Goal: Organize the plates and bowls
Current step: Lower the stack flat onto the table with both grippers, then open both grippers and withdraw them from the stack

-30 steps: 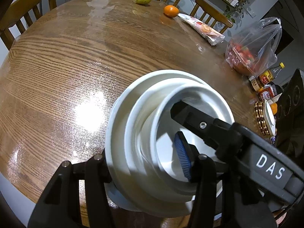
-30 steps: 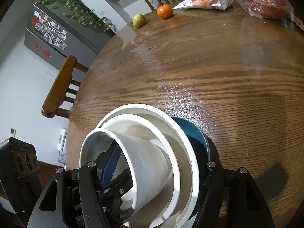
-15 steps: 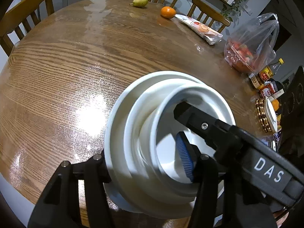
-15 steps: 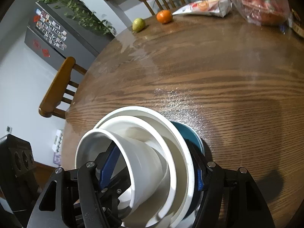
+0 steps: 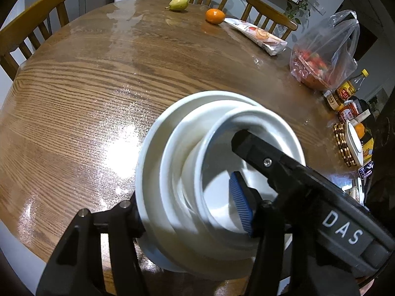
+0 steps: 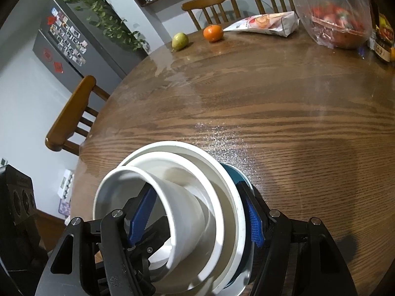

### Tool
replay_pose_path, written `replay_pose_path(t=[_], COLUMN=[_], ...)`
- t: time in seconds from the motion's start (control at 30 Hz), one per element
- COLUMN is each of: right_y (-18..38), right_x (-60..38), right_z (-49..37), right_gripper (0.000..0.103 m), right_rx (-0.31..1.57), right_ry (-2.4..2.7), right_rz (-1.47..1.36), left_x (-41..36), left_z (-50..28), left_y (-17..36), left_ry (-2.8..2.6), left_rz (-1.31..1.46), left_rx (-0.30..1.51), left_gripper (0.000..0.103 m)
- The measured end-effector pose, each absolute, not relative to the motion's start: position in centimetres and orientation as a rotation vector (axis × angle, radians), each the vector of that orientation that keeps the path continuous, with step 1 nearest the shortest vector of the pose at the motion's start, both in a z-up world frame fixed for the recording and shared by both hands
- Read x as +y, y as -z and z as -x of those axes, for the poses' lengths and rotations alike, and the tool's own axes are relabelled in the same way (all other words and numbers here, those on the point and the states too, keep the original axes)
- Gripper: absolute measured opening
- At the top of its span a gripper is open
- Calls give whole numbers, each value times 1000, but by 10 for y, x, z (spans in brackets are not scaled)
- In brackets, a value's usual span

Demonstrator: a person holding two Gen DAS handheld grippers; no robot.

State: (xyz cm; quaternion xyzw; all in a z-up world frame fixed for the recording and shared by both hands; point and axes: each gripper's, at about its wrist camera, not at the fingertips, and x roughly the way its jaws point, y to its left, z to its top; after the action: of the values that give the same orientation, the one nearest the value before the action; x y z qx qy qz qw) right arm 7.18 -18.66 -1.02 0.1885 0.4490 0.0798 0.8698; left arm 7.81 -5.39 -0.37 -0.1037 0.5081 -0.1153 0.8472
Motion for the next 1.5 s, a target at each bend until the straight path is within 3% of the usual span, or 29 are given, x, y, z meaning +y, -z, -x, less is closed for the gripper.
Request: replay_pose_path(t=[0.43, 0.73, 0.87, 1.0, 1.1, 1.5], right_y=[-19, -39, -49, -55, -52, -26], right_x=[-184, -182, -179, -176, -177, -180], right_z=[-52, -29, -14, 1, 8, 35], right_gripper=[68, 70, 71, 82, 83, 83], right_rx=[818, 741, 686, 634, 622, 633], right_ry=[-117, -125, -117, -116, -155, -175], right_rz=[-306, -288, -256, -228, -244, -224], left_x=[-49, -47, -44, -42, -37, -24], left_z=[-59, -29, -17, -5, 3, 20], left_y=[-18, -45, -51, -55, -53, -22], left_ry=[251, 226, 205, 195, 180, 164], left_rz=[191, 112, 89, 73, 66, 80], left_rx=[985, 837, 781, 735, 714, 733], left_gripper=[77, 84, 92, 95, 102, 102])
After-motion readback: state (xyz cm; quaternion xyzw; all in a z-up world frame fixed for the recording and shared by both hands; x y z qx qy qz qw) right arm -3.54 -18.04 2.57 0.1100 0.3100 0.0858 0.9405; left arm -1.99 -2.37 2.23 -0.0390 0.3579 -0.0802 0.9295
